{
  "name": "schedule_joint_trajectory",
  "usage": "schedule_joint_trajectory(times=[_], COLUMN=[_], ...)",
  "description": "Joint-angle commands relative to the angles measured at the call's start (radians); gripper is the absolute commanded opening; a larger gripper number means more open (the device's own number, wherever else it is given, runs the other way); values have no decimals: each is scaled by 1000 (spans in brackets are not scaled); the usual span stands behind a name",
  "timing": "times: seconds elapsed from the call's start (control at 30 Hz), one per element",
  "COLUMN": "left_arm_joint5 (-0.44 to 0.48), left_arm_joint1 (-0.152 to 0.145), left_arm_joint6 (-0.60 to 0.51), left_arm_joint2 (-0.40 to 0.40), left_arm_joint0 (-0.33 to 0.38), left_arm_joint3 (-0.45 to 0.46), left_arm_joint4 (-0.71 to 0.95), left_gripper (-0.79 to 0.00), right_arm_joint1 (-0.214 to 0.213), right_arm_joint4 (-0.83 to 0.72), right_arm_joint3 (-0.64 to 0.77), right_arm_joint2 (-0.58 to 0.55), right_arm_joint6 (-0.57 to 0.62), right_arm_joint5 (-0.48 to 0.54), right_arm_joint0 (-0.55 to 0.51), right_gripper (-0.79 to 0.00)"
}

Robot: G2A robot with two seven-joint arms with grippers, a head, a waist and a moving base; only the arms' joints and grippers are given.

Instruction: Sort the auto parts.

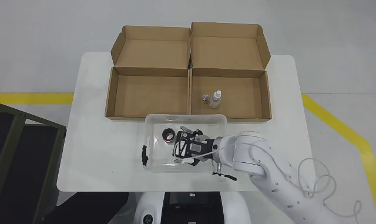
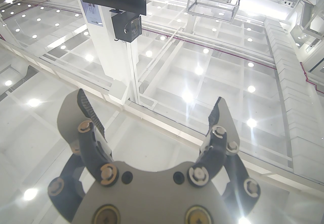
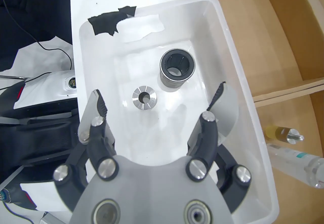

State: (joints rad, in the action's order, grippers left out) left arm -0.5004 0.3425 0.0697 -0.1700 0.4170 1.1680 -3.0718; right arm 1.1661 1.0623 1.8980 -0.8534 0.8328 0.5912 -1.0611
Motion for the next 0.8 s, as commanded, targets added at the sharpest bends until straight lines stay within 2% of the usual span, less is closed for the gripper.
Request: schedule_joint_trajectory(times=[0.0,0.77], left_arm_joint5=[0,0], left_arm_joint1=[0,0], left_arm_joint6=[0,0], left_arm_joint2=[0,0], left_arm_joint0=[0,0], left_arm_joint3=[0,0], left_arm_joint4=[0,0], left_gripper=[0,0], right_arm_joint1=[2,26], right_arm_joint4=[-8,-51], right_arm_joint3=[-17,-179], right_arm_joint2=[10,93], right_arm_joint6=[9,27], right_arm_joint5=[-1,-8], right_arm_joint0=[8,74], right_gripper=[-117,-212])
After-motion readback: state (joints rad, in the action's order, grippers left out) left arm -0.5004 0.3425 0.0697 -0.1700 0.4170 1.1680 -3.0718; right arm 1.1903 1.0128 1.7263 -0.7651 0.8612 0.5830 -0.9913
